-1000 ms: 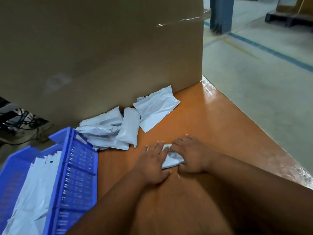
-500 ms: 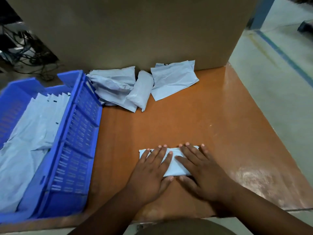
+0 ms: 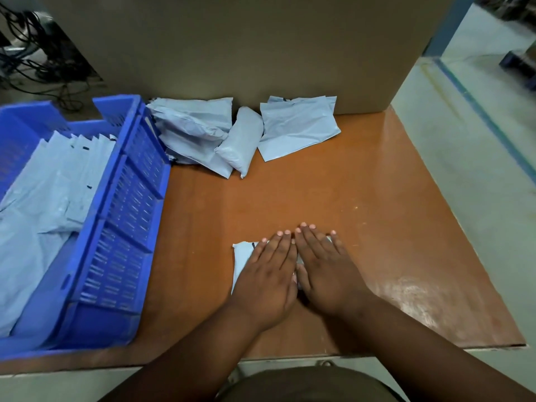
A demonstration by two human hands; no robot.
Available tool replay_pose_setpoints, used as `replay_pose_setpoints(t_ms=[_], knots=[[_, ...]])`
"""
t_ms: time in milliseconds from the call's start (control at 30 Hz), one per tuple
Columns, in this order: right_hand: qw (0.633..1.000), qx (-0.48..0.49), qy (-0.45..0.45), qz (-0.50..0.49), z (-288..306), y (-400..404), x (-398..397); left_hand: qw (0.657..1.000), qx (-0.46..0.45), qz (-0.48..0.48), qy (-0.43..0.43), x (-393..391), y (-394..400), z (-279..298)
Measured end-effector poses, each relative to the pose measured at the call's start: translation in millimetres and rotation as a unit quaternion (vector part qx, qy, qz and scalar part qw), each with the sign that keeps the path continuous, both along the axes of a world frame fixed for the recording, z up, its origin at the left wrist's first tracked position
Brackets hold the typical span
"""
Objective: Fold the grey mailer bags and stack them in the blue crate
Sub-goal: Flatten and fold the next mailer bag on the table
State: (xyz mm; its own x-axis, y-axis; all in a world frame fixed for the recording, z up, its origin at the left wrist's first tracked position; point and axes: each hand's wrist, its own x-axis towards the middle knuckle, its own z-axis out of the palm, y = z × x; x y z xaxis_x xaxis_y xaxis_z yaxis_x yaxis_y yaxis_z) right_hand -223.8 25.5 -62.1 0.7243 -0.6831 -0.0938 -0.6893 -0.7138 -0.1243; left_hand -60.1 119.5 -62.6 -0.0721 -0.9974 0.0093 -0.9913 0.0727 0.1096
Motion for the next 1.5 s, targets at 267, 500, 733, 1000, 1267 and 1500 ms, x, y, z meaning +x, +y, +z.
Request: replay_pose_setpoints(t_ms=[267, 500, 733, 1000, 1267, 1500], knots=[[1.000, 0.027, 0.014, 0.000, 2.5, -4.1, 1.4, 0.999, 0.038, 0.034, -0.002, 3.0, -2.8, 1.8], [0.999, 0.025, 0.021, 0.005, 21.9, -5.2, 0.1, 0.994, 0.037, 0.103, -0.009, 37.5, 31.3, 14.3], [0.993, -0.014, -0.034, 0.112, 16.8, 15.0, 40.8, 0.996, 0.040, 0.077, 0.014, 49.7, 32.9, 12.0], [0.994, 0.005, -0.014, 0.112, -1.6, 21.1, 45.6, 0.996, 0.029, 0.083, 0.030, 47.5, 33.3, -4.7], [0.992, 0.012, -0.007, 0.123, 2.2, 16.6, 44.9, 0.995, 0.033, 0.088, 0.035, 47.0, 34.8, -1.4], [0.995, -0.017, -0.020, 0.098, 26.0, 21.8, 5.5, 1.000, 0.013, 0.014, 0.007, 28.0, 34.8, 28.5]])
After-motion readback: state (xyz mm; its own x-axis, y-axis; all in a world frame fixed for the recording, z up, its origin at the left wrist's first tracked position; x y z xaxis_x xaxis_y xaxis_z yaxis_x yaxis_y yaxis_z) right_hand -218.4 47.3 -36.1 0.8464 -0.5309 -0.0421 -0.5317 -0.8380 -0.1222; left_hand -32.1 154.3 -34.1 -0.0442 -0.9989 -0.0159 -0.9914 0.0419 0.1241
